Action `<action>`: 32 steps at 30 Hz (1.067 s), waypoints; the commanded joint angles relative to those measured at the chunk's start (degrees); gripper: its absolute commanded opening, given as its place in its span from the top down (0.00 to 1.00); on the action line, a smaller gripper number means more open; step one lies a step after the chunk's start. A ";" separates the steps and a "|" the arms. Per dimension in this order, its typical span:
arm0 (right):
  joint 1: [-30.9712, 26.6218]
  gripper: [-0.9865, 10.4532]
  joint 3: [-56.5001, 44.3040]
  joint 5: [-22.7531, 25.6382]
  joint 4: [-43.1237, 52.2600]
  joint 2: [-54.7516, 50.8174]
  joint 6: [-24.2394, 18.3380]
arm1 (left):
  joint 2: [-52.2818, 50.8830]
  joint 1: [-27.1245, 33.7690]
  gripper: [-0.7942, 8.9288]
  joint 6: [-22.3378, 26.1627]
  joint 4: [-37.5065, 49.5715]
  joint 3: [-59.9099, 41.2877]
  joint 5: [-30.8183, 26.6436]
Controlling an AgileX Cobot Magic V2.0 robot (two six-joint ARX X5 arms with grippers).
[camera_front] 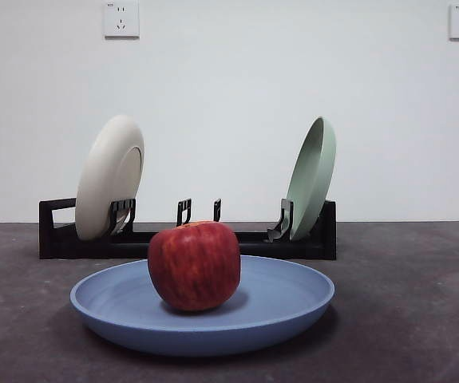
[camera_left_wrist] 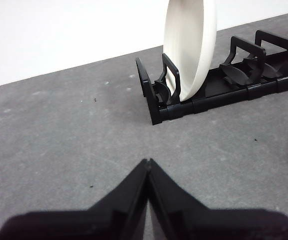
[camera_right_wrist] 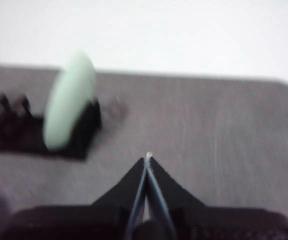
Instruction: Take the blue plate from the plate rack,put the plate on the table,take the apple from the table,put the apple in the plate
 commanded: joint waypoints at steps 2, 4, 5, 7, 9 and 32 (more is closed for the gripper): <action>-3.13 0.91 -10.54 -0.35 4.22 -6.36 0.74 | 0.02 0.00 0.92 -0.57 0.50 -0.50 0.02; -4.44 0.91 -14.45 -0.57 6.38 -9.73 2.21 | 0.02 0.00 0.92 -0.59 0.50 -0.50 0.04; -5.05 0.91 -16.22 -0.55 7.48 -11.47 2.69 | 0.02 0.00 0.92 -0.57 0.50 -0.50 0.02; -5.99 0.91 -18.86 -0.50 9.07 -14.43 2.60 | 0.02 0.00 0.92 -0.57 0.50 -0.50 0.02; -6.88 0.91 -21.05 -0.50 10.19 -17.00 2.58 | 0.02 0.00 0.92 -0.57 0.50 -0.50 0.02; -7.89 0.91 -29.07 -0.50 14.84 -17.86 2.99 | 0.35 0.00 0.92 -0.57 0.42 -0.50 0.02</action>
